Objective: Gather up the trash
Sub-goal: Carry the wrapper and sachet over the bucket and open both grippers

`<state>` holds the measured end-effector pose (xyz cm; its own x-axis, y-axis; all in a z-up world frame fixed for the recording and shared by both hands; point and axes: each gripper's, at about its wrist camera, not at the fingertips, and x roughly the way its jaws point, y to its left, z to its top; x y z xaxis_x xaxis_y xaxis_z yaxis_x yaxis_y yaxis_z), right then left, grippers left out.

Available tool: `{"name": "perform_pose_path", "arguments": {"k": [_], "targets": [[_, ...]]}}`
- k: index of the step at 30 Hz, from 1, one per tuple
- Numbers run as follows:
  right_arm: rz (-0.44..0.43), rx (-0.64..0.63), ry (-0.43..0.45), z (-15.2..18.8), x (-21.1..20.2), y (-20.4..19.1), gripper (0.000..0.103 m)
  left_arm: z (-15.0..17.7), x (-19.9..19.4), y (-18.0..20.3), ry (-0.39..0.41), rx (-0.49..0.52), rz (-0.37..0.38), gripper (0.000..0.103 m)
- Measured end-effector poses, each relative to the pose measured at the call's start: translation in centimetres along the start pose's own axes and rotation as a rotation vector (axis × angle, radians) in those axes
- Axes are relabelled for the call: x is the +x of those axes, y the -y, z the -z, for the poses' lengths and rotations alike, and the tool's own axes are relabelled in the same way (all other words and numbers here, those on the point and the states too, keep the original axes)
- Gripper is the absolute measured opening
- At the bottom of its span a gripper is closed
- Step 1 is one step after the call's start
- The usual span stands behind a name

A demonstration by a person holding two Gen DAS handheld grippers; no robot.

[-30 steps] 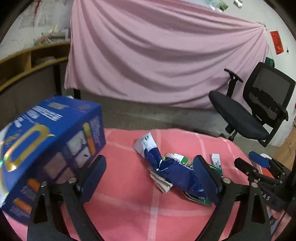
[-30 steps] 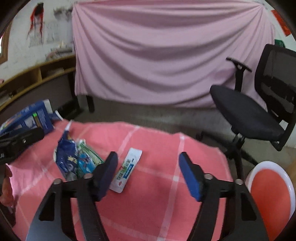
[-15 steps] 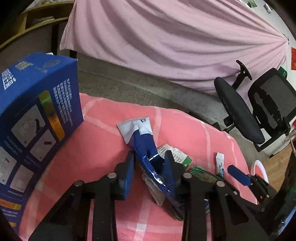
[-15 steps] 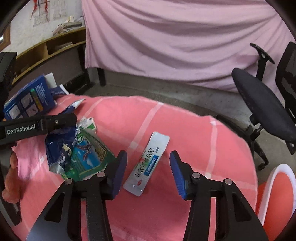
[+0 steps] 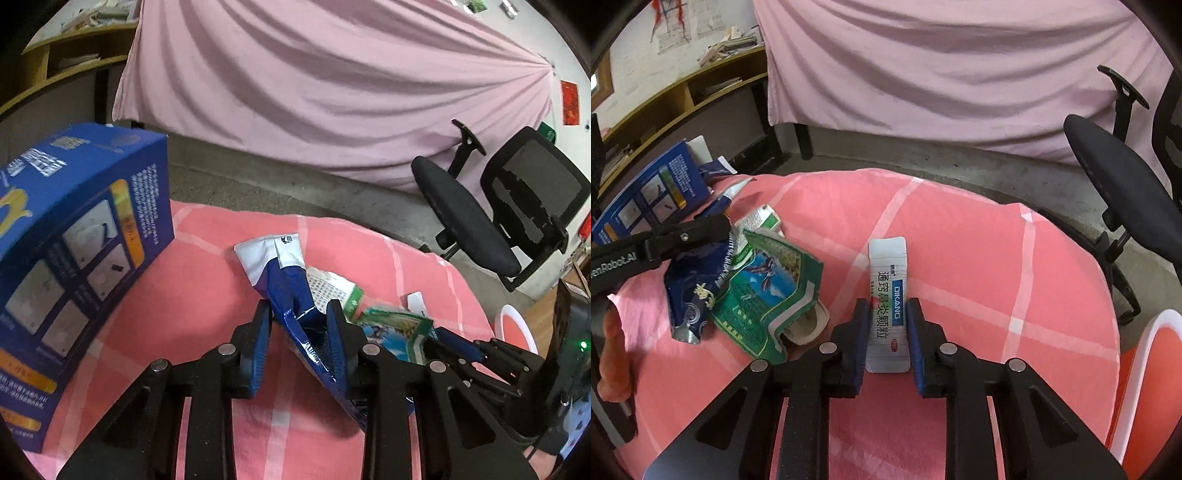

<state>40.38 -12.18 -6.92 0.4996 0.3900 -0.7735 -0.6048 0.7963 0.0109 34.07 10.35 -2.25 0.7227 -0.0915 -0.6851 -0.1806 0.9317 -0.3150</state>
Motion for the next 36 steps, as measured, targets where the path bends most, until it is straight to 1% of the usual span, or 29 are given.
{"name": "perform_pose_path", "arguments": {"k": [5,7,9,13,17,21,28,36], "targets": [[0.010,-0.013,0.062,0.5,-1.6,-0.4,0.017,1.4,-2.2,0.2,0.083,0.033,0.022,0.025],[0.005,-0.020,0.115,0.9,-2.7,-0.6,0.017,1.8,-3.3,0.6,0.130,0.058,0.014,0.025],[0.012,-0.025,0.192,1.4,-4.2,-0.7,0.017,2.3,-4.3,1.3,0.180,0.088,0.005,0.025],[0.026,-0.014,0.318,2.0,-6.7,-0.6,0.017,3.3,-6.2,2.6,0.270,0.140,-0.003,0.025],[0.028,0.002,0.430,2.7,-8.8,-0.5,0.017,3.9,-7.5,4.0,0.328,0.177,0.000,0.025],[0.038,0.004,0.527,3.3,-10.8,-0.4,0.017,4.1,-8.4,5.6,0.363,0.209,0.012,0.025],[0.076,0.013,0.656,4.1,-13.7,-0.3,0.017,4.0,-9.7,8.7,0.401,0.269,0.027,0.025],[0.130,0.068,0.779,5.2,-17.1,1.4,0.018,3.5,-11.0,12.4,0.443,0.326,0.086,0.026]]}}
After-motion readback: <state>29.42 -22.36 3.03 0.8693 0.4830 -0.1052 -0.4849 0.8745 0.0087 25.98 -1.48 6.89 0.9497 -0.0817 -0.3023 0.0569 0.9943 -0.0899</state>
